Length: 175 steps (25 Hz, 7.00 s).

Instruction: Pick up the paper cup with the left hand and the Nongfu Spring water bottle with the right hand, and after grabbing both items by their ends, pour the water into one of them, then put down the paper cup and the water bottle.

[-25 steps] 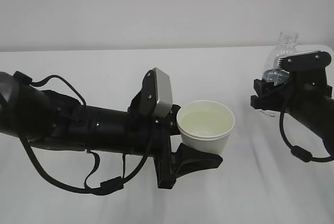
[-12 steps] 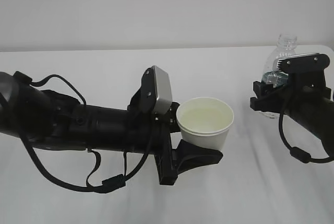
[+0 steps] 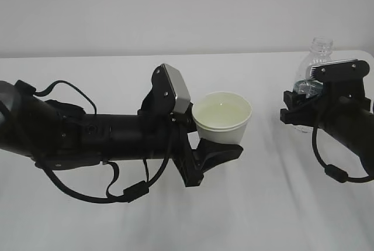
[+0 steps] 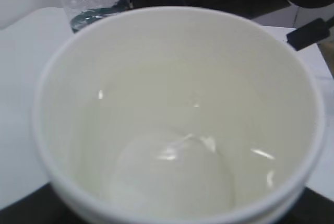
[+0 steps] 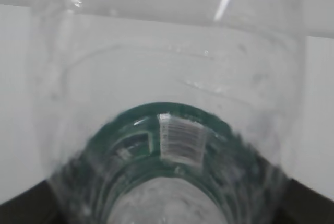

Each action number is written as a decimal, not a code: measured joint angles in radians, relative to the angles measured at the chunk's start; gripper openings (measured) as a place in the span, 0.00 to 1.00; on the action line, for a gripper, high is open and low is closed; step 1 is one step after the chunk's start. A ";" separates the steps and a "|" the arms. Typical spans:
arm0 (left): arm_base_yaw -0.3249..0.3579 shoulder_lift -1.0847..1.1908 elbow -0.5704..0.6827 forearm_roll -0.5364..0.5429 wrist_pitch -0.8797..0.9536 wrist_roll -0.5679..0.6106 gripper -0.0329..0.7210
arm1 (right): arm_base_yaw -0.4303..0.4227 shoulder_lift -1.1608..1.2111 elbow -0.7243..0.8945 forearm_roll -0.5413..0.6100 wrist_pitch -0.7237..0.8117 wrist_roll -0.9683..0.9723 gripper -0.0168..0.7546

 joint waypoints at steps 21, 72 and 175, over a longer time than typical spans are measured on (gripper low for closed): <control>0.123 0.000 0.000 -0.159 0.042 0.064 0.68 | 0.000 0.000 0.000 0.000 -0.002 0.002 0.65; 0.555 0.000 0.000 -0.304 0.089 0.067 0.68 | 0.000 0.000 0.000 0.006 -0.004 0.004 0.65; 0.658 0.243 0.000 -0.650 -0.109 0.311 0.71 | 0.000 0.000 0.000 0.006 -0.004 0.009 0.65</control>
